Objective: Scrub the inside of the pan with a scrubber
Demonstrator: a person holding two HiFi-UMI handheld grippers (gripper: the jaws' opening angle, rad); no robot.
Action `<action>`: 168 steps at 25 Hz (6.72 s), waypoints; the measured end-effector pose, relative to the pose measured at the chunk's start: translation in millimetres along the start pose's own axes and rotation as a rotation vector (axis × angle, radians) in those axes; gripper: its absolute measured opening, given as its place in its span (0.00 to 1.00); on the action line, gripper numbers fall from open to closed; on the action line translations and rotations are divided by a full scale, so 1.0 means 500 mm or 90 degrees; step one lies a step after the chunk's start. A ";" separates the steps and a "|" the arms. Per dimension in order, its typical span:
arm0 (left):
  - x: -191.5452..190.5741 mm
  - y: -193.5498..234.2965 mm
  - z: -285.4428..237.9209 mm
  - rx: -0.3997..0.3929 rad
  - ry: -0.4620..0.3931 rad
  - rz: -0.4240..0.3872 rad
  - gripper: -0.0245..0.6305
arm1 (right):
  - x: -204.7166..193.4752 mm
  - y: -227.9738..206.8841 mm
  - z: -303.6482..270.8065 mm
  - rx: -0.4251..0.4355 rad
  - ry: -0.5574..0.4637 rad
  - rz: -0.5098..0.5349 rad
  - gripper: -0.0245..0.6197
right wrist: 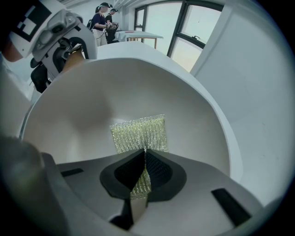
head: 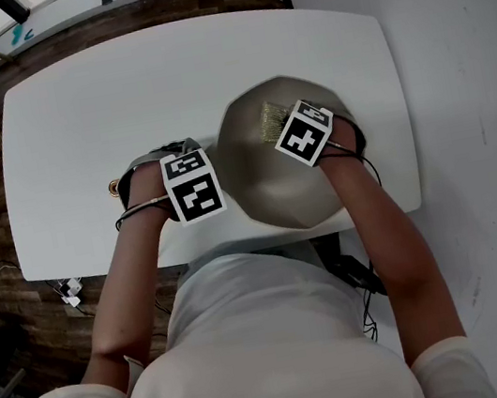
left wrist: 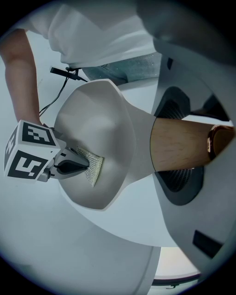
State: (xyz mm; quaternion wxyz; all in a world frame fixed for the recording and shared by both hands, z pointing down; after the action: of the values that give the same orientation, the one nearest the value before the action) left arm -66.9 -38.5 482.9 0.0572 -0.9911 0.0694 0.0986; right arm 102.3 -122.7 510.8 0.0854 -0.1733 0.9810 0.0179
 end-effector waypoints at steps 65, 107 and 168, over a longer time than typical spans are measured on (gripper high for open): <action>0.003 -0.001 -0.004 0.013 0.021 -0.003 0.45 | 0.039 0.232 -0.023 0.433 -0.004 0.099 0.08; 0.008 -0.003 -0.005 0.016 0.019 0.002 0.45 | -0.123 0.193 0.004 0.394 0.188 0.162 0.08; 0.007 -0.005 -0.006 0.044 0.032 -0.014 0.45 | 0.005 0.038 -0.005 0.090 -0.023 0.047 0.08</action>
State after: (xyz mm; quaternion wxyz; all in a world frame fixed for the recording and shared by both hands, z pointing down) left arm -62.5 -36.7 485.6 0.0909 -0.9913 0.0635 0.0706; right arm 93.2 -105.5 512.7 0.1144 -0.1305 0.9838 -0.0450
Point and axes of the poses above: the fingertips, and each gripper's own axes: z backward along the fingers, y to its left, x out of its top, the point moved 5 cm from there along z, backward along the fingers, and after that the axes turned 7 degrees about x, right-handed, at the moved point
